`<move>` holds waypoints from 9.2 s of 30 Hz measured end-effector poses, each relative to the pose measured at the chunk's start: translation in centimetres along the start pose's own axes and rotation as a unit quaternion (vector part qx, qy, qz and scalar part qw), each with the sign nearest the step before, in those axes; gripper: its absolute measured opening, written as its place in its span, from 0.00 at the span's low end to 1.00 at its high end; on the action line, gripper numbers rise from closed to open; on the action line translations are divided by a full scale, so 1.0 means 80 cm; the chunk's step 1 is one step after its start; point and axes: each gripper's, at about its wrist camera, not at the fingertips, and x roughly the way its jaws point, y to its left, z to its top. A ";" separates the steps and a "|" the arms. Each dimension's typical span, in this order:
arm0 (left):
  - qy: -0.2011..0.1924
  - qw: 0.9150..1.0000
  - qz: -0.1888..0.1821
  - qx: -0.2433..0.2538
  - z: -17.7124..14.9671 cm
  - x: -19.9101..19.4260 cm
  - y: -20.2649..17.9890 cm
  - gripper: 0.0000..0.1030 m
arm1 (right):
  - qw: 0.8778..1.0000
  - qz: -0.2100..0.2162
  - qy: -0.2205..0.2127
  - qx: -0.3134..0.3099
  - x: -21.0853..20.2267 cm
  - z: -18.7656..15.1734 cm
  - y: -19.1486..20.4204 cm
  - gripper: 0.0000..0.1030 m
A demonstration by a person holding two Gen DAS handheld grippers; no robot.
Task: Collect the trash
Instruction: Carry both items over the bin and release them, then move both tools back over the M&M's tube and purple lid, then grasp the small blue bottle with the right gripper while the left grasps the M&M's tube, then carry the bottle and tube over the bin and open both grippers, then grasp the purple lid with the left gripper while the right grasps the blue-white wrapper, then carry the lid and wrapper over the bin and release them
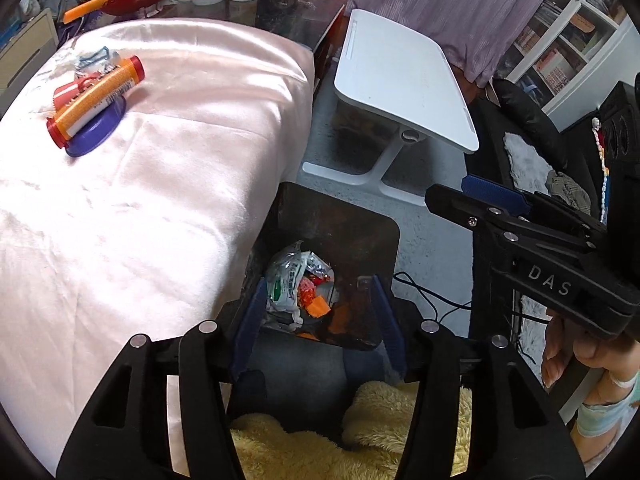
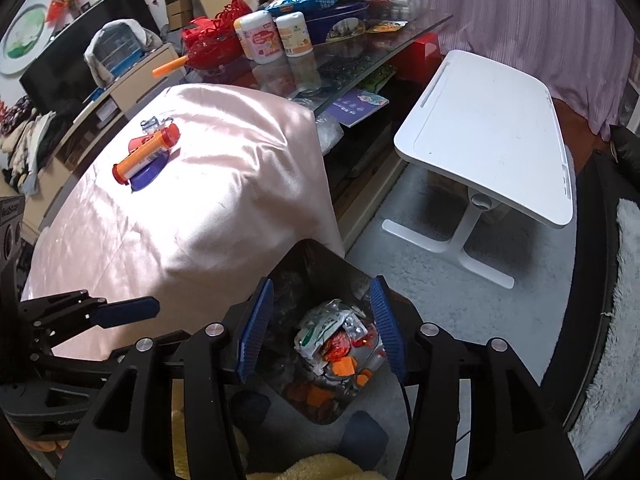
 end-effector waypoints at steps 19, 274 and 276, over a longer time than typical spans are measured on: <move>-0.078 0.991 0.081 -0.072 -0.012 -0.118 0.158 0.69 | 0.998 0.024 -0.034 -0.047 -0.016 0.040 0.113 0.74; -0.117 0.992 0.042 -0.008 0.063 -0.076 0.100 0.69 | 0.995 0.029 -0.054 -0.083 -0.022 0.099 0.072 0.09; -0.112 0.993 0.036 0.001 0.050 -0.079 0.082 0.69 | 0.996 0.025 -0.050 -0.076 -0.032 0.082 0.064 0.09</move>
